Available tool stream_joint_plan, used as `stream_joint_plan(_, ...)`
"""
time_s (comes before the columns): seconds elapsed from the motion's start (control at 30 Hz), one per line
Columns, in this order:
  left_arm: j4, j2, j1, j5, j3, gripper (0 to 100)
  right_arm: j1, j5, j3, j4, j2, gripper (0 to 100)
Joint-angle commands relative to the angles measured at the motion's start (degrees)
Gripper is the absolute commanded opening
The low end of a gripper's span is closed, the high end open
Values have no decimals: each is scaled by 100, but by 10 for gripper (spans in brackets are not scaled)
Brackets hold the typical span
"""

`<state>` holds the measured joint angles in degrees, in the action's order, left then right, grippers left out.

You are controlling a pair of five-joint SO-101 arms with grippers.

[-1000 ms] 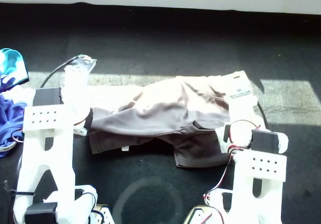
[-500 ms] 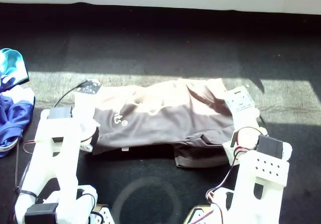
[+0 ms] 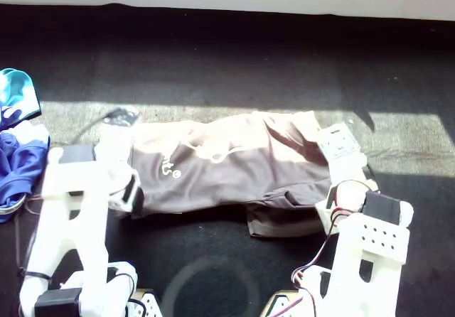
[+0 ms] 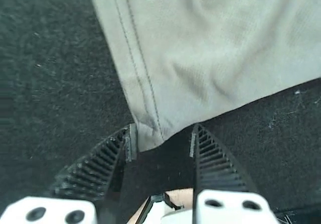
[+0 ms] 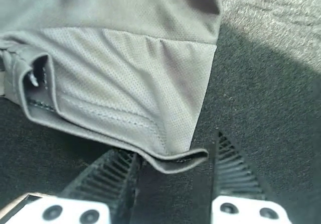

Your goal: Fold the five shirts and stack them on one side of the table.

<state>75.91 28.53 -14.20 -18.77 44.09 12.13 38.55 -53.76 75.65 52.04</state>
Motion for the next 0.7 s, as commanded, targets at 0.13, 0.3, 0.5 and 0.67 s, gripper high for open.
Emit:
stream_joint_plan(0.13,651,110,-295,0,-2079,139,-312,-220,1842,585,84,212)
stream_joint_plan(0.3,-132,-303,215,18,-2114,5,-541,-1196,2501,101,75,0)
stream_joint_plan(0.5,-1257,-1982,453,299,-2176,9,-1209,-1741,2598,-75,-145,15)
stream_joint_plan(0.67,-1407,-3451,611,756,-3020,9,-1543,-2198,2703,-910,-1956,6)
